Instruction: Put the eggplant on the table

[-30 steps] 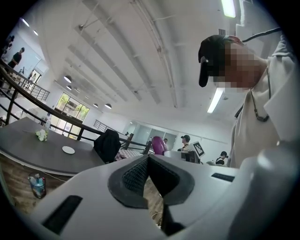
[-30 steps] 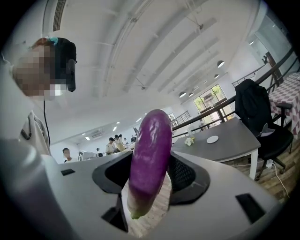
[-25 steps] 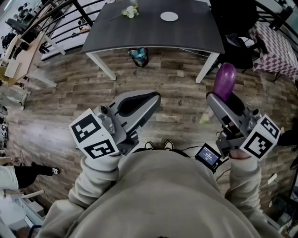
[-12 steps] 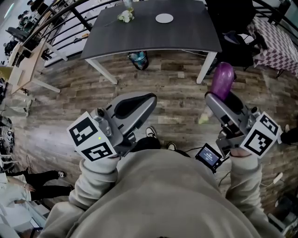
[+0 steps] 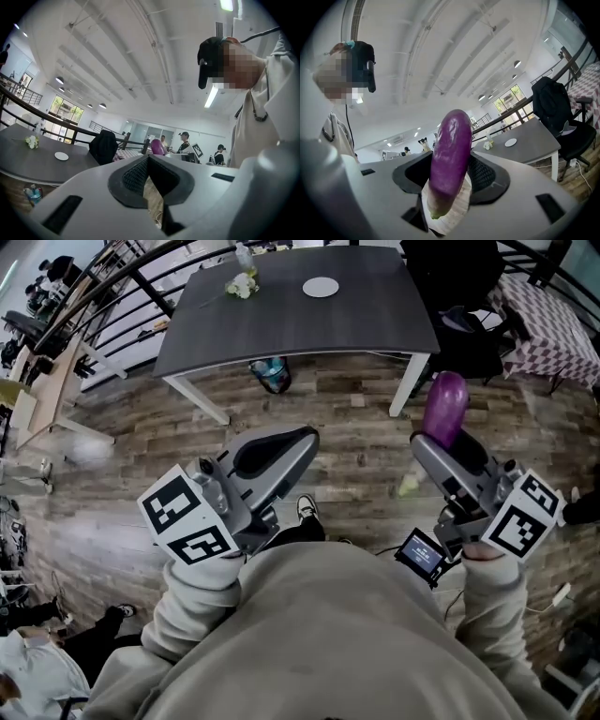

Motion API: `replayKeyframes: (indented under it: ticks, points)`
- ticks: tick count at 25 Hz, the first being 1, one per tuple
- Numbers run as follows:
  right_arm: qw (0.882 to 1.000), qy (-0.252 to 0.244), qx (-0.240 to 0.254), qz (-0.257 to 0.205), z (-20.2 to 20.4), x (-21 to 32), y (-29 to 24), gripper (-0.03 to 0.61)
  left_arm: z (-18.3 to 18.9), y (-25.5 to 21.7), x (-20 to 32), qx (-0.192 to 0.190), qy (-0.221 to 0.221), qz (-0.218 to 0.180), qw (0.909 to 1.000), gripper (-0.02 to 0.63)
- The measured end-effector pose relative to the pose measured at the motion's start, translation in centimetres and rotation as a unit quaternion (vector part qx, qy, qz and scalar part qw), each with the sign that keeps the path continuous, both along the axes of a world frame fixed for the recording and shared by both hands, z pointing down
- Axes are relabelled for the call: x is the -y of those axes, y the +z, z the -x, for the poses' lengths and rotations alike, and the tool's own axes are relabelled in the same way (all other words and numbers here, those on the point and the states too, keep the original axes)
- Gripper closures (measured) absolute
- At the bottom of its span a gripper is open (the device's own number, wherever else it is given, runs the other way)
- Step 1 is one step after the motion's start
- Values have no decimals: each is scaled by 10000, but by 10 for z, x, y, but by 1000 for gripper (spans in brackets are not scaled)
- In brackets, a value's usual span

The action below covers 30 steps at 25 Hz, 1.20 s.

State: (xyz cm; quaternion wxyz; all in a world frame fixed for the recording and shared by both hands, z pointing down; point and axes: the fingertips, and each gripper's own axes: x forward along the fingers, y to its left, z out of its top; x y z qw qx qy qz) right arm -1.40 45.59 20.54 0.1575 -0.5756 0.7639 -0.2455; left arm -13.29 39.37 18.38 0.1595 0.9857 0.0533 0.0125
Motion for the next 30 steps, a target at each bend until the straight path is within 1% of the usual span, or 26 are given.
replayKeyframes:
  ticks: [3, 6, 11, 19, 30]
  points:
    - [10000, 27, 20, -28, -3, 12, 2, 339, 0, 2, 8, 14, 39, -35, 10000, 609]
    - [10000, -14, 57, 14, -5, 34, 2, 339, -3, 5, 27, 104, 31, 23, 9999, 609]
    - [9998, -112, -104, 105, -8, 80, -1, 339, -7, 5, 73, 91, -18, 87, 9999, 609]
    - [9991, -184, -146, 367, -5, 154, 8, 339, -6, 12, 150, 94, -129, 209, 9997, 609]
    - [9976, -165, -413, 538, 12, 244, 3, 339, 5, 16, 235, -125, 42, 353, 9993, 609]
